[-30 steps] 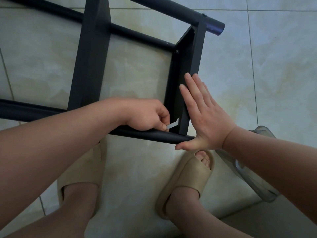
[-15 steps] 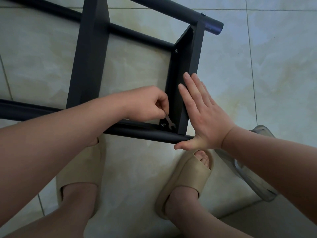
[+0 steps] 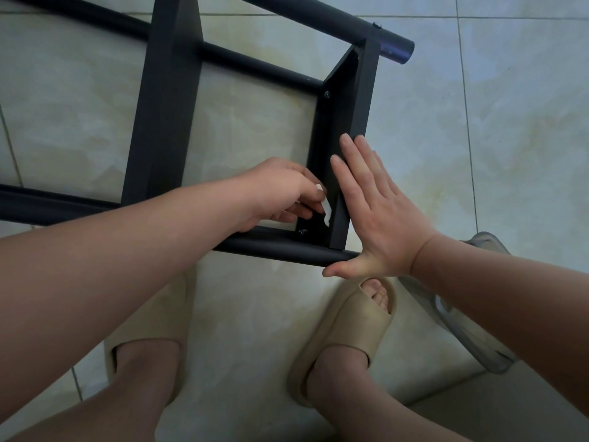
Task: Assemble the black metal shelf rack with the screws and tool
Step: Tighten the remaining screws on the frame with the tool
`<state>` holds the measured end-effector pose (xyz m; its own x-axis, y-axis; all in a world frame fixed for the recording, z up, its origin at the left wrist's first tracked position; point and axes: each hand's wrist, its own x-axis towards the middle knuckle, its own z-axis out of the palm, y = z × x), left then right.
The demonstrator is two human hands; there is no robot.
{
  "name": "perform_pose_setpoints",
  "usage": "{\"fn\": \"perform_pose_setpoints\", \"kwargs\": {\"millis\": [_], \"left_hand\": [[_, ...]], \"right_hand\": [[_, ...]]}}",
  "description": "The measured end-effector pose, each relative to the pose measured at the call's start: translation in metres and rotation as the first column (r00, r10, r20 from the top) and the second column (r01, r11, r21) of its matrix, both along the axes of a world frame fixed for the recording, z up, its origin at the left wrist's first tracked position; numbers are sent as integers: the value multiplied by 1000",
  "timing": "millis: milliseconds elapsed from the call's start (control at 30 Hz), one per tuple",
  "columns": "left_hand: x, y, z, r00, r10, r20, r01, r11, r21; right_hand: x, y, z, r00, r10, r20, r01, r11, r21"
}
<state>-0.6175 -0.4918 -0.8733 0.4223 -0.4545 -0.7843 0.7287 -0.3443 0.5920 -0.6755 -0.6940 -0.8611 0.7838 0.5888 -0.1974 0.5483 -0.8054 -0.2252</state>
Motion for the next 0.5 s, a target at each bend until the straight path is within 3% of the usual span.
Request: {"fn": "perform_pose_setpoints", "kwargs": {"millis": [500], "left_hand": [[1,-2,6,997,-34,73,32,999,27]], "right_hand": [[0,1,2,1000,-7,-14,7,1000,-13]]}}
